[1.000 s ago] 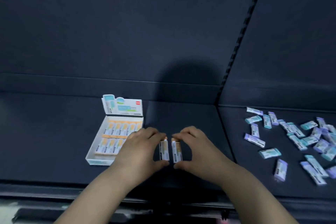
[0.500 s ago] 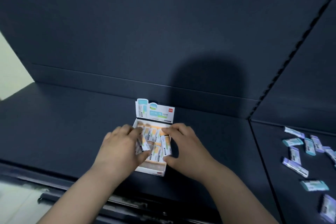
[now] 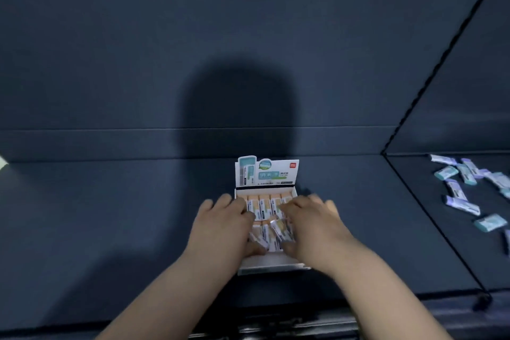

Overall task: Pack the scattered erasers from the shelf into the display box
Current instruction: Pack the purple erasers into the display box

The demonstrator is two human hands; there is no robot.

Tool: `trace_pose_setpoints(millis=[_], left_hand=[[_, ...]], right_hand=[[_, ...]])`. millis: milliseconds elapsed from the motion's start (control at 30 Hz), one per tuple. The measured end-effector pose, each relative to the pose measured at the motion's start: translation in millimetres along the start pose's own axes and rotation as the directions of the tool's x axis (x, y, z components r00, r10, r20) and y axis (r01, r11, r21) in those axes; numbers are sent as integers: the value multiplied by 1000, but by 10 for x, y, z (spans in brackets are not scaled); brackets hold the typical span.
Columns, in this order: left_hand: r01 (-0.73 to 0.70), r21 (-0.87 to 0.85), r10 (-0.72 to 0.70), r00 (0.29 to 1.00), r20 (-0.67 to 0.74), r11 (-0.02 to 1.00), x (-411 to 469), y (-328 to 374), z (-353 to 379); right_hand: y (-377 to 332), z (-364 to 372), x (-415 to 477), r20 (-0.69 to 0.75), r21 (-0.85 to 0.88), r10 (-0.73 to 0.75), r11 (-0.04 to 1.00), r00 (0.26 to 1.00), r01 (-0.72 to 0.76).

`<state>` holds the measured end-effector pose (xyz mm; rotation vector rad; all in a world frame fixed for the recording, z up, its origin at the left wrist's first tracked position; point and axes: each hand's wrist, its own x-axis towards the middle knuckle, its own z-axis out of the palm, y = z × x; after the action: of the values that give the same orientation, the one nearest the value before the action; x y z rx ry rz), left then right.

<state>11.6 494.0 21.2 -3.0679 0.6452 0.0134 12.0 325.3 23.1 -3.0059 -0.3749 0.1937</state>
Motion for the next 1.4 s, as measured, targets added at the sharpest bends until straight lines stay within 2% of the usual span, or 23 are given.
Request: trace_pose_setpoints(millis=[67, 133, 267, 400, 500, 600, 733, 867, 1000, 1133, 1233, 1400], left_hand=[[-97, -38, 99, 995, 30, 995, 50, -77, -21], [-158, -44, 162, 982, 95, 986, 120, -95, -26], [-208, 15, 202, 961, 188, 978, 221, -31, -29], [-192, 48, 182, 971, 153, 980, 194, 9, -1], [-129, 27, 124, 982, 140, 991, 155, 18, 1], [-74, -20, 75, 990, 119, 997, 95, 24, -30], [-16, -44, 23, 985, 169, 999, 68, 49, -48], [-43, 35, 34, 974, 226, 998, 110, 125, -31], [-61, 73, 37, 956, 290, 995, 169, 115, -60], [-34, 23, 24, 940, 341, 999, 189, 32, -74], [-22, 13, 17, 949, 315, 1000, 177, 31, -11], [-40, 89, 15, 963, 269, 995, 157, 74, 9]], right_hand=[[-28, -38, -15, -30, -41, 70, 997, 997, -72], [-61, -40, 5, 2, -95, 111, 989, 994, -110], [-107, -2, 53, 25, -145, 100, 985, 995, -95], [-80, -22, 50, -30, -136, 90, 986, 995, -93], [4, -101, 27, -76, -44, 75, 996, 994, -79], [71, -186, -6, 21, -20, -24, 1000, 999, 24], [41, -231, 4, 124, -167, -148, 972, 981, 167], [-6, -213, 20, 218, -208, -179, 952, 959, 225], [-1, -214, 3, 256, -184, -171, 958, 952, 221], [34, -217, 0, 271, -127, -149, 974, 951, 189], [15, -188, 7, 278, -106, -161, 975, 947, 197], [-10, -108, 20, 264, -87, -153, 979, 952, 182]])
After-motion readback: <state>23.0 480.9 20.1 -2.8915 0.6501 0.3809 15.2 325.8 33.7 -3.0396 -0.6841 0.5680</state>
